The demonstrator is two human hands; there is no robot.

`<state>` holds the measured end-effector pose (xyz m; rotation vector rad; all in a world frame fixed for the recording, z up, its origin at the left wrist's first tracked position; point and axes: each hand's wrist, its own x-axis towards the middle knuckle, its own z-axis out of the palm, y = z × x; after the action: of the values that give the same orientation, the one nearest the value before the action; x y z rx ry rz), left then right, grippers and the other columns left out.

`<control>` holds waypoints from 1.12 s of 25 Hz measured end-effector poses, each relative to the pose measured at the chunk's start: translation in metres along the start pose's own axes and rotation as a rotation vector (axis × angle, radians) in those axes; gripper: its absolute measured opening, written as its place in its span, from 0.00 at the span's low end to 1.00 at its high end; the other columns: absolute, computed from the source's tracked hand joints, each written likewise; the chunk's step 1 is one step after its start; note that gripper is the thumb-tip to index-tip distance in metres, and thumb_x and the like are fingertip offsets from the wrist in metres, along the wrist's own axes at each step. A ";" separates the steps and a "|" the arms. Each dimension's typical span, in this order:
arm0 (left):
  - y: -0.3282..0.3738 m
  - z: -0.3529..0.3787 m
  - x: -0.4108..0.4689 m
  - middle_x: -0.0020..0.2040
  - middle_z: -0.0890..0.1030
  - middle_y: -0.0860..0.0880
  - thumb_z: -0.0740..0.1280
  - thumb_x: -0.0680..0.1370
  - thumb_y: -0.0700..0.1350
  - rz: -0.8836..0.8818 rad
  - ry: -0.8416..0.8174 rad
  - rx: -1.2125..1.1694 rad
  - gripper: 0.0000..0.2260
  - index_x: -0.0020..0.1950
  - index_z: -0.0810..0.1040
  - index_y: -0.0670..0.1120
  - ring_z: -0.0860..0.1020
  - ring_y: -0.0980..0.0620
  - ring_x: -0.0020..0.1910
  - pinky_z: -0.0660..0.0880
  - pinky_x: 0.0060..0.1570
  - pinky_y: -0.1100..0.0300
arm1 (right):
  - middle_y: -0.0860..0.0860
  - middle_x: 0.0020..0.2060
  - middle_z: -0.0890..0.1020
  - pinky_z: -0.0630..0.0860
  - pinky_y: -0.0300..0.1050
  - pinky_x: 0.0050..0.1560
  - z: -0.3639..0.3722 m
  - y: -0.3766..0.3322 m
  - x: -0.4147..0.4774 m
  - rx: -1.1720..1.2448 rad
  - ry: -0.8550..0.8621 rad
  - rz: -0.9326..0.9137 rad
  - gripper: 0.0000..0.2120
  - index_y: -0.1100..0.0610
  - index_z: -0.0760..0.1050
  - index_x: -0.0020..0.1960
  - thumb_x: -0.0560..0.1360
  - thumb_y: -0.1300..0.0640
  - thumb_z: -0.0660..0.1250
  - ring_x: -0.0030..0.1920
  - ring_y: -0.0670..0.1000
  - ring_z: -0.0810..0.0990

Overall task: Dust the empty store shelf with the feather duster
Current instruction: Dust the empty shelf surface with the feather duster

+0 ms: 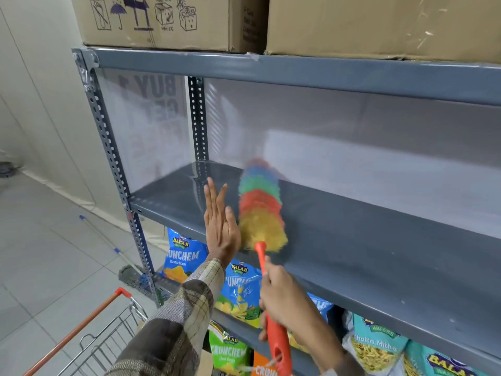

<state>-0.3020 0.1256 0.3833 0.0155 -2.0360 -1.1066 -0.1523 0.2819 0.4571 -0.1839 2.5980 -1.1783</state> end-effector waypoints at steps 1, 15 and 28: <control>-0.001 0.000 -0.001 0.85 0.44 0.58 0.47 0.83 0.48 -0.001 0.017 -0.008 0.26 0.83 0.57 0.53 0.43 0.56 0.85 0.52 0.80 0.50 | 0.54 0.35 0.77 0.84 0.59 0.34 -0.001 -0.007 0.011 0.010 -0.016 -0.020 0.19 0.54 0.65 0.70 0.81 0.57 0.49 0.30 0.61 0.84; -0.003 -0.001 0.005 0.85 0.37 0.53 0.53 0.81 0.46 0.335 -0.053 0.199 0.32 0.84 0.47 0.58 0.41 0.52 0.85 0.43 0.81 0.59 | 0.44 0.22 0.69 0.68 0.36 0.18 -0.117 0.030 0.078 0.061 0.213 -0.439 0.20 0.35 0.69 0.70 0.82 0.52 0.61 0.18 0.42 0.66; -0.004 0.000 0.007 0.84 0.36 0.56 0.49 0.83 0.47 0.287 -0.127 0.127 0.29 0.83 0.46 0.61 0.40 0.53 0.85 0.42 0.81 0.61 | 0.43 0.15 0.73 0.60 0.32 0.19 -0.123 0.052 0.172 -0.423 0.110 -0.198 0.13 0.49 0.86 0.53 0.80 0.57 0.62 0.15 0.42 0.66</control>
<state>-0.3078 0.1203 0.3847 -0.2807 -2.1372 -0.8167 -0.3537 0.3642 0.4602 -0.4835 2.9540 -0.6930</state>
